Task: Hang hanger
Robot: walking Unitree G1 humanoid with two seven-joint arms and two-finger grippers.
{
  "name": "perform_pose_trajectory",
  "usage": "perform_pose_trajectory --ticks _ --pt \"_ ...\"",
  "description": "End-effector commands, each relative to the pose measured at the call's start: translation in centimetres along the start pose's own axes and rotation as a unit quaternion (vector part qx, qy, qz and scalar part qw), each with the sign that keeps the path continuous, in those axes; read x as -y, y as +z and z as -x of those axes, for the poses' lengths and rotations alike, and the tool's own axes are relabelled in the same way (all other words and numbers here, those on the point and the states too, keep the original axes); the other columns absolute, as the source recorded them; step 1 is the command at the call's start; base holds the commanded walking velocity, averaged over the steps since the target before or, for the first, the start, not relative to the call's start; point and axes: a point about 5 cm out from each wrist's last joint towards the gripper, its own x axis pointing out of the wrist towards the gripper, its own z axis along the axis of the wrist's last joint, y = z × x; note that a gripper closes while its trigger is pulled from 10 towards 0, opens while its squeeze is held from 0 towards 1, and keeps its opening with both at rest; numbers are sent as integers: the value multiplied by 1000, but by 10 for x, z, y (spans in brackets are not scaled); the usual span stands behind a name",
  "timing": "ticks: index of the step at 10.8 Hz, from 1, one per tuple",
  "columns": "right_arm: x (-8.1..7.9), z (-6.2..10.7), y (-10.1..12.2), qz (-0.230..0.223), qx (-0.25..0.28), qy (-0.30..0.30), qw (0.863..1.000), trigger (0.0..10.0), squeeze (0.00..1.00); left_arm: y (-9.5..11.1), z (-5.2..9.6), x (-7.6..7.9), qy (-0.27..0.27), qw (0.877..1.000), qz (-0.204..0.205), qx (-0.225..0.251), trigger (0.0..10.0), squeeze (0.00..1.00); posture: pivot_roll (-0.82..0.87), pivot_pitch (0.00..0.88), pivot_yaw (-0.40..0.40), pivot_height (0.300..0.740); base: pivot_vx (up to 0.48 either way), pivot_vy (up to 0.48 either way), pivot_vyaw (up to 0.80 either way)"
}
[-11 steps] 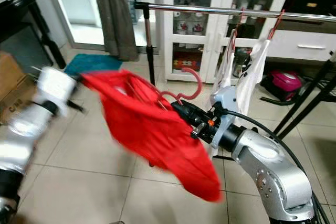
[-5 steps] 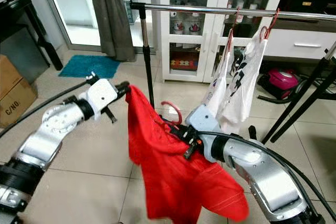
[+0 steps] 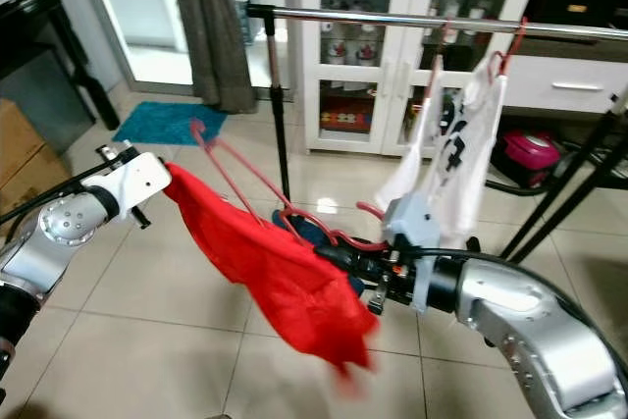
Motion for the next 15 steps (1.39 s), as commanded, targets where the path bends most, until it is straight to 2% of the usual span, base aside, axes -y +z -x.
perform_pose_trajectory --ticks 1,2,3,4,5,6,7,8,9,10,11,12,13,14,15 --pt "-2 8 6 -8 20 13 1000 0 0 -17 6 -22 54 997 27 -42 0 0 -81 0 59 740 0 0 0" --pt "7 6 8 -18 45 -25 999 0 0 -10 4 -13 33 998 57 -11 0 0 -81 0 59 740 0 0 0" --pt "21 0 9 -37 71 -91 993 0 0 15 -1 7 -16 991 114 73 0 0 -77 0 55 740 0 0 0" --pt "34 -14 11 -69 111 -165 977 0 0 66 3 42 -114 960 160 197 0 0 -74 0 54 740 0 0 0" --pt "40 -24 11 -87 128 -200 967 0 0 93 10 62 -171 935 173 258 0 0 -75 0 54 740 0 0 0" --pt "53 -43 13 -124 166 -265 942 0 0 132 29 90 -267 884 188 333 0 0 -89 0 62 740 0 0 0" --pt "68 -53 13 -137 182 -316 921 0 0 138 36 97 -282 874 199 341 0 0 -83 0 64 740 0 0 0" --pt "73 -55 12 -124 175 -332 919 0 0 132 36 96 -262 885 205 326 0 0 -77 0 63 740 0 0 0" --pt "78 -51 4 -80 126 -375 915 3373 0 114 40 91 -208 906 242 277 0 0 -69 0 49 740 0 0 0" --pt "77 -36 -25 -49 34 -405 912 10000 0 91 44 74 -88 910 340 218 10000 0 -54 0 33 740 0 0 0" --pt "76 -27 -44 -74 -1 -425 902 10000 0 81 46 68 -46 903 380 193 10000 0 -46 0 27 740 0 0 0" --pt "72 -13 -63 -86 -23 -465 881 10000 0 64 43 71 -14 882 449 143 10000 0 -45 0 27 740 0 0 -781" --pt "63 -11 -67 -107 -13 -457 883 10000 0 56 41 77 -2 880 460 118 10000 0 -61 0 28 740 0 0 -781" --pt "57 -16 -58 -88 11 -467 880 10000 0 59 39 80 9 877 469 99 10000 0 -89 0 19 740 0 0 -788" --pt "57 -16 -53 -88 25 -479 873 10000 0 59 38 83 15 883 462 82 10000 0 -96 0 19 740 0 0 -788"
